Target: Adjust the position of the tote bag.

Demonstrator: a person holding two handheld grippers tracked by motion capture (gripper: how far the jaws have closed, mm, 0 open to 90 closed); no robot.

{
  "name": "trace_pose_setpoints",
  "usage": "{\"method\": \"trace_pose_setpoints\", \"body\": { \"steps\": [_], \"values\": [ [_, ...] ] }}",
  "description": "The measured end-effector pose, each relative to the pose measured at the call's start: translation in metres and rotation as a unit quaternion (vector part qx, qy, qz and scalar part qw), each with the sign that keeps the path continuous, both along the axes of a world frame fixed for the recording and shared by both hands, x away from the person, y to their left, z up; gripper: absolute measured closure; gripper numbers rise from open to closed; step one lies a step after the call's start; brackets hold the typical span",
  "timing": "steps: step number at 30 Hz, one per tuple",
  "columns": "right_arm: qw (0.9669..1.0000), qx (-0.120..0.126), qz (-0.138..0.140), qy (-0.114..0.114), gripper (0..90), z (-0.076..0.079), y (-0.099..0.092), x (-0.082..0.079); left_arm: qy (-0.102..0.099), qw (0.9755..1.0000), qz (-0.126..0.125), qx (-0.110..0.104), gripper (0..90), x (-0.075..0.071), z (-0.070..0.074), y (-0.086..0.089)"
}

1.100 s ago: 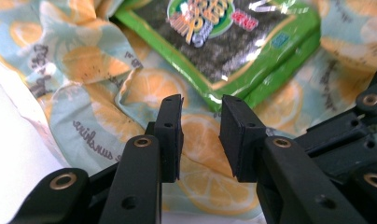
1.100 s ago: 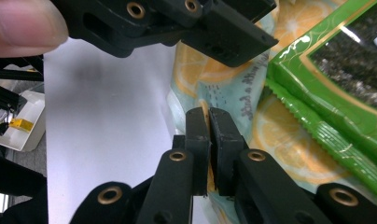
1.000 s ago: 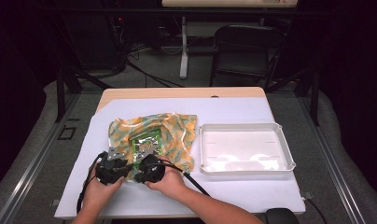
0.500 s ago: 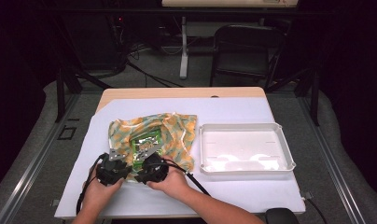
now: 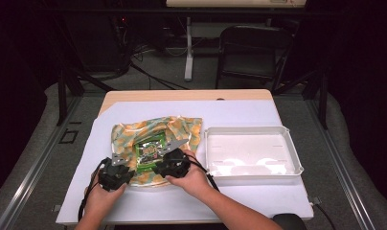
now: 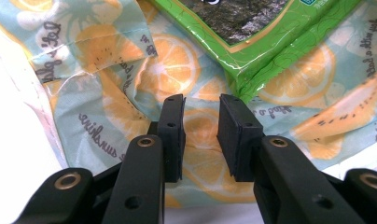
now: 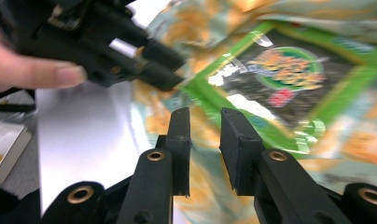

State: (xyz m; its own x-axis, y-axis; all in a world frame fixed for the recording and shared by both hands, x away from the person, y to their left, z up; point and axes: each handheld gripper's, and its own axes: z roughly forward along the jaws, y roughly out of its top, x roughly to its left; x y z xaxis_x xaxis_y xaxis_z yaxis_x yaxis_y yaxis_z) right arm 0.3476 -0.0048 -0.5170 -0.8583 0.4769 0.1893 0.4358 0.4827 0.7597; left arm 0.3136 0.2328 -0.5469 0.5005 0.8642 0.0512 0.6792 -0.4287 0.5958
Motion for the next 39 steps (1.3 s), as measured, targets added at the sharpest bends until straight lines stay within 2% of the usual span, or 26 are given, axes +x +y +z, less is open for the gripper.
{"method": "trace_pose_setpoints", "body": {
  "steps": [4,6,11,17,22,25,28,33,39],
  "values": [
    [0.9996,-0.001,-0.027,-0.007,73.7,0.000,-0.012,0.010,0.000,1.0000,0.000,-0.001,71.0,0.001,0.000,0.000],
    [0.9994,-0.001,-0.033,0.006,73.7,-0.003,-0.015,0.012,0.001,1.0000,0.000,0.000,70.8,0.000,0.000,0.000],
    [0.9994,-0.021,-0.027,0.004,73.6,-0.010,-0.018,0.007,0.002,1.0000,0.001,-0.003,70.4,0.001,0.000,0.001],
    [0.9992,-0.005,-0.038,-0.004,73.1,-0.009,-0.024,0.003,-0.001,1.0000,0.003,-0.002,70.4,0.001,-0.001,0.000],
    [0.9994,0.018,-0.029,0.004,67.5,-0.006,-0.027,-0.002,0.001,1.0000,0.001,-0.002,70.3,0.002,-0.001,0.001],
    [0.9996,0.020,-0.018,0.006,64.3,-0.008,-0.023,-0.007,0.000,1.0000,0.002,-0.003,70.3,0.002,-0.001,0.001],
    [0.9998,-0.010,-0.019,0.001,67.5,-0.016,-0.018,-0.007,-0.004,1.0000,0.004,-0.005,70.3,0.002,-0.002,0.000],
    [0.9985,-0.036,-0.037,0.015,88.7,-0.030,-0.018,-0.005,-0.002,1.0000,0.002,-0.006,70.4,0.002,-0.002,0.001],
    [0.9966,-0.061,-0.042,0.036,90.0,-0.037,-0.018,-0.004,-0.004,1.0000,0.000,-0.004,70.4,0.002,-0.002,0.001]
  ]
}}
